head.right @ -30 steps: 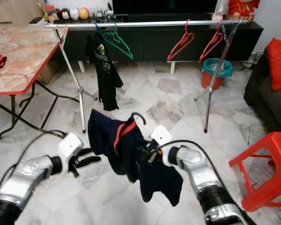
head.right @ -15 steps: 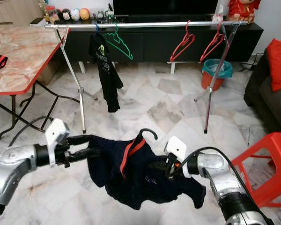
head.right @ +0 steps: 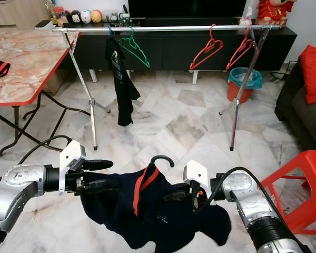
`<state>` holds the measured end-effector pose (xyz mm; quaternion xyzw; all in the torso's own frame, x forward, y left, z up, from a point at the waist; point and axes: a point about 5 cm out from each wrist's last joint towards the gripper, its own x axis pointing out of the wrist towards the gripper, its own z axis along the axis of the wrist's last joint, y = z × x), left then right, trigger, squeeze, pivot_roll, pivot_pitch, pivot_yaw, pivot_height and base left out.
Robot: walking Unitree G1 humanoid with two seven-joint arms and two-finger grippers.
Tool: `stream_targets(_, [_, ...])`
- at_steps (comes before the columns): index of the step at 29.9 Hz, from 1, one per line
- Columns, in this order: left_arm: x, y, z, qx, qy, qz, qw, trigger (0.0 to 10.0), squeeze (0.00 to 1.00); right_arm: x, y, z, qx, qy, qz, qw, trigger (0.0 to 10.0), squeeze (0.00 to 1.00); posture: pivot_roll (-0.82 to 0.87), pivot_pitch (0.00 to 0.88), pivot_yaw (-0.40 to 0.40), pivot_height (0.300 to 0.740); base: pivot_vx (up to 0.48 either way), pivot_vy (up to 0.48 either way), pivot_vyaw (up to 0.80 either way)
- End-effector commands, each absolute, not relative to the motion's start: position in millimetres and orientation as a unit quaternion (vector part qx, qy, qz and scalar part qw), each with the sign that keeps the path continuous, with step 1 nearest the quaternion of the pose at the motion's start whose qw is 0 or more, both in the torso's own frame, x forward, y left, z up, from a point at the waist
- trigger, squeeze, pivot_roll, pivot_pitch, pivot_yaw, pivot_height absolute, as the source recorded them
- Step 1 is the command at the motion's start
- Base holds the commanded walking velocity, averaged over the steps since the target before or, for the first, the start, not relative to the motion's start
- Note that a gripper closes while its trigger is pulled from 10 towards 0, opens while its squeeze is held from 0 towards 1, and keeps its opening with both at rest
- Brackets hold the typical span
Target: Hang hanger
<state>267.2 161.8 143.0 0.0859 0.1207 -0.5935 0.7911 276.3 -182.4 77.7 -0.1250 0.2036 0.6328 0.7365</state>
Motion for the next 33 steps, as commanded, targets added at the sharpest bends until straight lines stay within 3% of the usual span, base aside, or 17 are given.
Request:
stream_targets(1, [266.2, 159.2, 146.7, 0.092, 0.122, -0.612, 0.776, 10.0, 0.00, 278.1, -178.9, 85.0, -0.139, 0.186, 0.645, 0.728, 10.0, 0.00, -0.05, 0.000, 0.004, 0.740, 0.000, 0.000, 0.00])
stream_targets(6, [263.2, 155.0, 145.0, 0.076, 0.128, -0.632, 0.760, 10.0, 0.00, 278.2, -176.1, 86.2, -0.140, 0.184, 0.651, 0.723, 10.0, 0.00, -0.05, 0.000, 0.006, 0.740, 0.000, 0.000, 0.00])
stream_targets(7, [260.2, 151.2, 141.7, 0.070, 0.138, -0.646, 0.747, 10.0, 1.00, 278.3, -174.5, 86.5, -0.142, 0.183, 0.653, 0.721, 10.0, 0.00, -0.05, 0.000, 0.010, 0.740, 0.000, 0.000, 0.00])
stream_targets(16, [263.2, 138.3, 130.3, 0.082, 0.154, -0.651, 0.738, 10.0, 1.00, 277.5, -164.1, 99.9, -0.155, 0.155, 0.677, 0.703, 10.0, 0.00, -0.06, 0.014, 0.024, 0.740, 0.000, 0.000, 0.00])
stream_targets(17, [263.8, 138.1, 130.0, 0.082, 0.153, -0.650, 0.740, 10.0, 0.85, 277.4, -163.6, 100.3, -0.155, 0.154, 0.678, 0.702, 10.0, 0.00, -0.06, 0.016, 0.025, 0.740, 0.000, 0.000, 0.00])
stream_targets(18, [264.6, 138.0, 129.4, 0.082, 0.154, -0.647, 0.743, 10.0, 0.00, 277.0, -162.7, 100.5, -0.156, 0.154, 0.680, 0.700, 10.0, 0.00, -0.06, 0.016, 0.025, 0.740, 0.000, 0.000, 0.00])
stream_targets(33, [266.9, 134.3, 121.8, 0.069, 0.162, -0.638, 0.750, 10.0, 0.00, 278.5, -147.3, 107.3, -0.158, 0.135, 0.691, 0.692, 10.0, 0.00, -0.06, 0.024, 0.023, 0.740, 0.000, 0.000, 0.00])
